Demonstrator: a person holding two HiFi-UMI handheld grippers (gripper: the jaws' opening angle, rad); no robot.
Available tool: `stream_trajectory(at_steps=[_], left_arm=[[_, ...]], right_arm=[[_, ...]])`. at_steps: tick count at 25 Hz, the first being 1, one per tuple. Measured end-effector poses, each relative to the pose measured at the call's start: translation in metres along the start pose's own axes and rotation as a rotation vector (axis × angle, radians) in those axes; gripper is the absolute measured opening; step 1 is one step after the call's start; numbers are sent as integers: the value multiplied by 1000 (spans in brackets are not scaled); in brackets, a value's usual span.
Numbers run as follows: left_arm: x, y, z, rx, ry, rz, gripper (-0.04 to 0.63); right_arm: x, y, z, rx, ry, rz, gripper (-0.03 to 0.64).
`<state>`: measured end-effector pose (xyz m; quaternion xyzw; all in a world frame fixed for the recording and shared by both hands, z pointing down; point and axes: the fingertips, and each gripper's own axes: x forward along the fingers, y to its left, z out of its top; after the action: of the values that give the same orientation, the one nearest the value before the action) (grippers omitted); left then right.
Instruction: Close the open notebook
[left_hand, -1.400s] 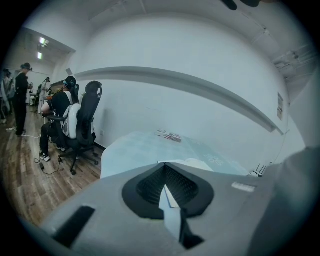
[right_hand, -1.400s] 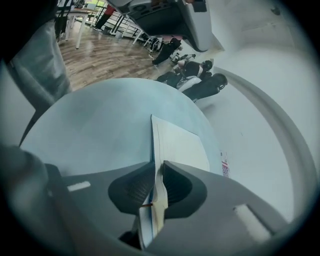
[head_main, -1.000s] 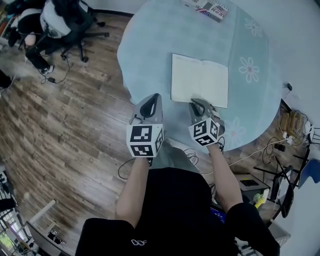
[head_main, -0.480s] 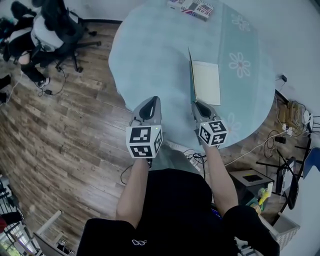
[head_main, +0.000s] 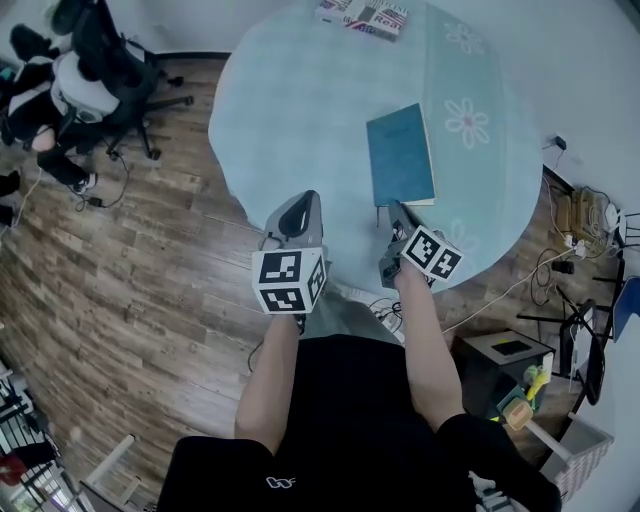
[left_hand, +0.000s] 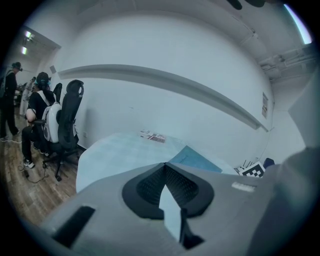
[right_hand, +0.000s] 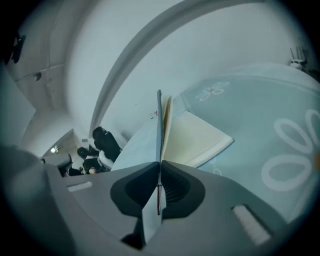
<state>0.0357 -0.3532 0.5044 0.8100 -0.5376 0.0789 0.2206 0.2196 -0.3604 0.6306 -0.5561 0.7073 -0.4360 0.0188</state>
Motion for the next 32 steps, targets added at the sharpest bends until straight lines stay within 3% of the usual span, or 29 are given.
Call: stream_trajectory(at_steps=[4, 7, 9, 13, 21, 27, 32], left_arm=[[5, -4, 5, -7, -3, -16, 3], [13, -9, 11, -12, -13, -35, 3], [20, -15, 17, -12, -21, -49, 3], [30, -35, 36, 11, -51, -88, 3], [40, -73, 104, 87, -167, -145, 3], [39, -84, 172, 133, -289, -137, 3], [34, -82, 219, 162, -379, -104, 3]], right_arm=[[-1, -11, 5, 245, -43, -35, 38], [-10, -10, 12, 299, -47, -5, 191], [-22, -10, 26, 295, -78, 11, 169], [-49, 2, 84, 135, -202, 22, 134], [-74, 77, 197, -206, -403, 129, 11], [-85, 138, 256, -391, -505, 225, 11], [-101, 180, 273, -553, -541, 269, 11]])
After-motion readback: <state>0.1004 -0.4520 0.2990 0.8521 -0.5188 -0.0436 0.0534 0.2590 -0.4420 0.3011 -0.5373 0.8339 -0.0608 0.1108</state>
